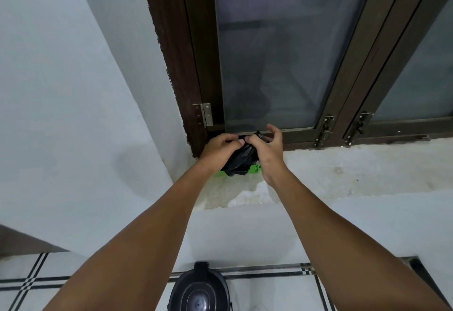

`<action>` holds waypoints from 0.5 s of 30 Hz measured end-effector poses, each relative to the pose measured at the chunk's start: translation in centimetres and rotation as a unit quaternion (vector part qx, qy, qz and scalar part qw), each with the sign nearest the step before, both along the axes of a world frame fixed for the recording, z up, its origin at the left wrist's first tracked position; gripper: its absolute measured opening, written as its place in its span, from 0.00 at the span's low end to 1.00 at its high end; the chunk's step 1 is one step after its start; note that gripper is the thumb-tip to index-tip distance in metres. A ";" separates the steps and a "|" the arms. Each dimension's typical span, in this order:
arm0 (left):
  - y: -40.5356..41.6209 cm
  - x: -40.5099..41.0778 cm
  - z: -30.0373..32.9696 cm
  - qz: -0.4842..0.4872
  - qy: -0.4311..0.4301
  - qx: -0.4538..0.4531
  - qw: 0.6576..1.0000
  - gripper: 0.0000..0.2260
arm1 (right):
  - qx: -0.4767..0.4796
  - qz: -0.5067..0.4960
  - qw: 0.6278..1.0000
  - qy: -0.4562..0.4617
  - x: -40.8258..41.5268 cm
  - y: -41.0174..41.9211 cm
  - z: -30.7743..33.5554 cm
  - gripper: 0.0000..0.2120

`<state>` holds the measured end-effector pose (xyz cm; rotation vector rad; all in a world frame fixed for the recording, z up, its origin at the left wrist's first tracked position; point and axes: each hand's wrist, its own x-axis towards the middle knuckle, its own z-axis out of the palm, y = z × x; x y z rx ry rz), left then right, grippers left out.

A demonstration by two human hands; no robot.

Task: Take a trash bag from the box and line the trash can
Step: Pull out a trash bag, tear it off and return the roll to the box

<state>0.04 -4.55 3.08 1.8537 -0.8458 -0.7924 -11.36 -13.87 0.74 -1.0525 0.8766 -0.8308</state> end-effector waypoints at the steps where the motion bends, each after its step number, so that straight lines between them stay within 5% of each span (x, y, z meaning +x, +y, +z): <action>1: -0.1 0.1 0.3 -0.021 0.047 0.008 0.999 0.12 | 0.008 0.008 1.000 -0.003 0.2 0.0 0.1 0.34; 8: 0.5 0.0 -0.5 -0.012 0.094 -0.007 0.995 0.19 | 0.056 0.069 0.995 0.042 -0.3 -0.2 0.6 0.18; 15: 0.6 -1.3 -1.6 0.034 0.133 -0.020 0.990 0.23 | 0.042 0.016 0.989 0.138 0.3 0.1 1.5 0.36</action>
